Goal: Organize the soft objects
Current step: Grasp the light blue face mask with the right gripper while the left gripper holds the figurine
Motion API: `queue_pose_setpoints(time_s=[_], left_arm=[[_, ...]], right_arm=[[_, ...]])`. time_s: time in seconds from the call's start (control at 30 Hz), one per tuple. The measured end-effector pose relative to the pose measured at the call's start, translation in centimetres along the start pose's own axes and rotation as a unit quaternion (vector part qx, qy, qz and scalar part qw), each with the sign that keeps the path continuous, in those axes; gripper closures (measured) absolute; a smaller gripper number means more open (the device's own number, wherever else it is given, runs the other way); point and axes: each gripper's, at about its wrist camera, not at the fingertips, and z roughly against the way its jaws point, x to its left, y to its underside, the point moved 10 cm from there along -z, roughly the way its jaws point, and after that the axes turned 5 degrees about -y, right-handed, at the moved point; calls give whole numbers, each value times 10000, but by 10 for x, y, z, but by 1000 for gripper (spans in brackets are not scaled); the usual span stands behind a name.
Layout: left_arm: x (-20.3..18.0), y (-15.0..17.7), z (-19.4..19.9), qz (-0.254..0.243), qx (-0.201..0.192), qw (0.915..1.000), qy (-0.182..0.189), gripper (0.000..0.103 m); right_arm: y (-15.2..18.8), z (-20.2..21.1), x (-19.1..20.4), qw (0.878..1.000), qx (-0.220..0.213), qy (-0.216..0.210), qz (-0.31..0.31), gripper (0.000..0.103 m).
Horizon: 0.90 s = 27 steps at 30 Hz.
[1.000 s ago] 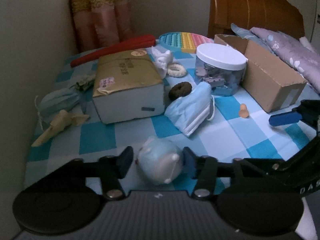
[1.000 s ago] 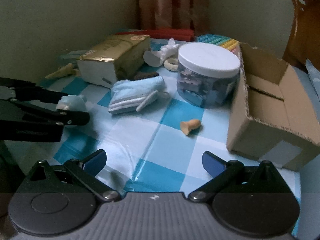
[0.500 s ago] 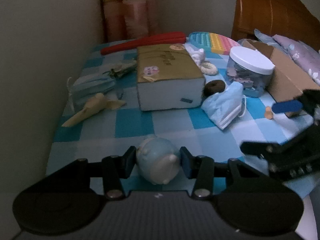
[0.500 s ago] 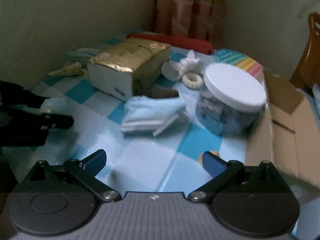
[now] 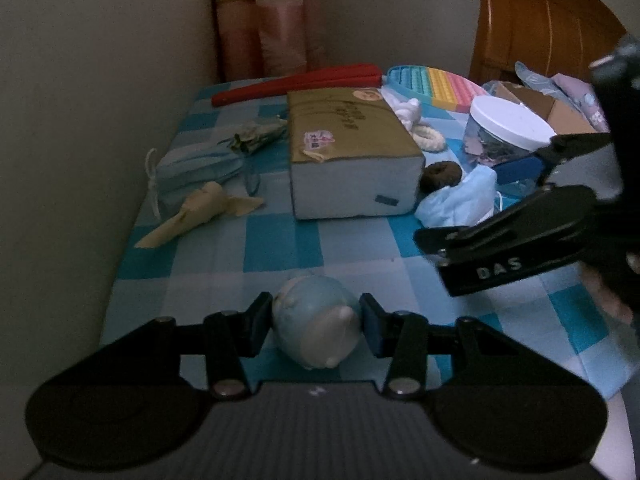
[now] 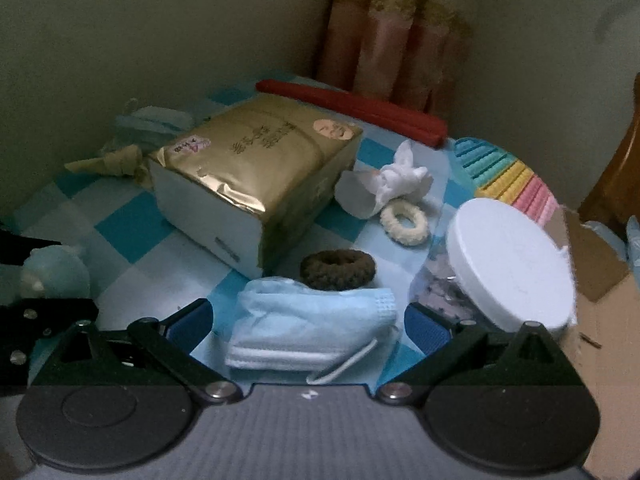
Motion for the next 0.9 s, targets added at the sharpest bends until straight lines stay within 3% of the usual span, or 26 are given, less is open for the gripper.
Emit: queue_pose_setpoints(time_s=[0.2, 0.5, 0.9], left_arm=[[1, 1, 0, -5, 1, 10000, 32, 57], [0, 0, 0, -15, 7, 10000, 43, 57], [-7, 4, 23, -243, 2, 9996, 119, 57]], right_arm=[[0, -12, 0, 9997, 99, -154, -176, 3], [4, -4, -2, 9989, 146, -177, -399, 22], [14, 42, 10, 9985, 56, -335, -427, 24]])
